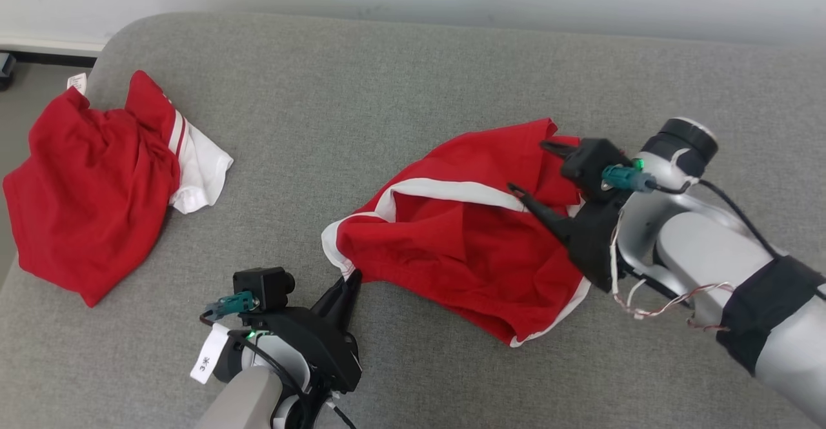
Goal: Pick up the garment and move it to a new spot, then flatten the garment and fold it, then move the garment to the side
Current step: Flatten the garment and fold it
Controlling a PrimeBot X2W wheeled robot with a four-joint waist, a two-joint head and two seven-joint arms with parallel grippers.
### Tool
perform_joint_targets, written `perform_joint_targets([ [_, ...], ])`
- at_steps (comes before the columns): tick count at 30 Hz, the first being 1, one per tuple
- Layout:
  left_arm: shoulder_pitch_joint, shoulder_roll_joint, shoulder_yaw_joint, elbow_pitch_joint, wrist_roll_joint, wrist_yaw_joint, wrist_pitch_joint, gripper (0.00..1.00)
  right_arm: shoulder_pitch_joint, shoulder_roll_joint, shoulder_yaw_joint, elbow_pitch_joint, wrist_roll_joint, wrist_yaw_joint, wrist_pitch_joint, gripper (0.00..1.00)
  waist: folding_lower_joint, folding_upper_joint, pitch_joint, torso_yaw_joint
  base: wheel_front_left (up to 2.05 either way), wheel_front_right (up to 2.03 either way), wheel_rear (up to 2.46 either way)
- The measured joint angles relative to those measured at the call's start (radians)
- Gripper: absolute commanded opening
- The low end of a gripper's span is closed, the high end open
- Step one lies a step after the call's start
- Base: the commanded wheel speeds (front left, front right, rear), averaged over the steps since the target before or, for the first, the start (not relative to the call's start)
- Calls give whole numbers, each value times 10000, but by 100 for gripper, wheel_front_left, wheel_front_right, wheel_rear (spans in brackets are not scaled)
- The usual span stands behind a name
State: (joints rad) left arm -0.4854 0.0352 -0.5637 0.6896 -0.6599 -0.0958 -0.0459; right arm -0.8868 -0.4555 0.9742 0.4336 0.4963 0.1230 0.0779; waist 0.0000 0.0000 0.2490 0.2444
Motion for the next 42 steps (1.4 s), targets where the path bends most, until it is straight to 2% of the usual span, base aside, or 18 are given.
perform_joint_targets([
  [5, 10, 6, 6, 136, 0, 0, -86, 0, 432, 196, 261, -186, -58, 4, -249, 100, 0, 0, -105, -137, 0, 0, 0],
  [12, -10, 8, -267, 48, -58, 0, -163, 0, 775, 84, 330, 184, -148, -79, -259, 100, 0, -1, -22, -184, 0, 0, 0],
  [19, -206, 4, -639, -67, -454, 50, -240, 0, 529, -6, 228, 550, -320, -313, -290, 100, 0, 0, 204, 7, 0, 0, 0],
  [28, -319, -27, -731, 42, -579, 77, -351, 0, 457, 186, 437, 913, -412, -299, -355, 100, 0, -1, 306, 251, 0, 0, 0],
  [29, -321, -27, -746, 54, -623, 79, -355, 0, 422, 194, 479, 936, -426, -286, -357, 82, 0, -1, 307, 264, 0, 0, 0],
  [30, -330, -27, -779, 79, -633, 88, -385, 0, 383, 221, 516, 989, -428, -263, -360, 44, 0, 0, 304, 286, 0, 0, 0],
  [31, -337, -29, -792, 96, -640, 88, -387, 0, 383, 247, 531, 1039, -445, -263, -393, 24, 0, -1, 299, 291, 0, 0, 0],
  [32, -346, -29, -805, 119, -640, 88, -395, 0, 383, 270, 552, 1087, -495, -263, -399, 0, 0, -1, 293, 294, 0, 0, 0],
  [39, -366, -35, -790, 445, -690, 167, -585, 0, 375, 332, 447, 1373, -495, -263, -616, 0, 0, 0, 110, 229, 0, 0, 0],
  [42, -405, 2, -608, 545, -652, 380, -899, 0, 267, 420, 84, 1438, -420, -456, -880, 0, 0, 0, -16, 158, 0, 0, 0],
])
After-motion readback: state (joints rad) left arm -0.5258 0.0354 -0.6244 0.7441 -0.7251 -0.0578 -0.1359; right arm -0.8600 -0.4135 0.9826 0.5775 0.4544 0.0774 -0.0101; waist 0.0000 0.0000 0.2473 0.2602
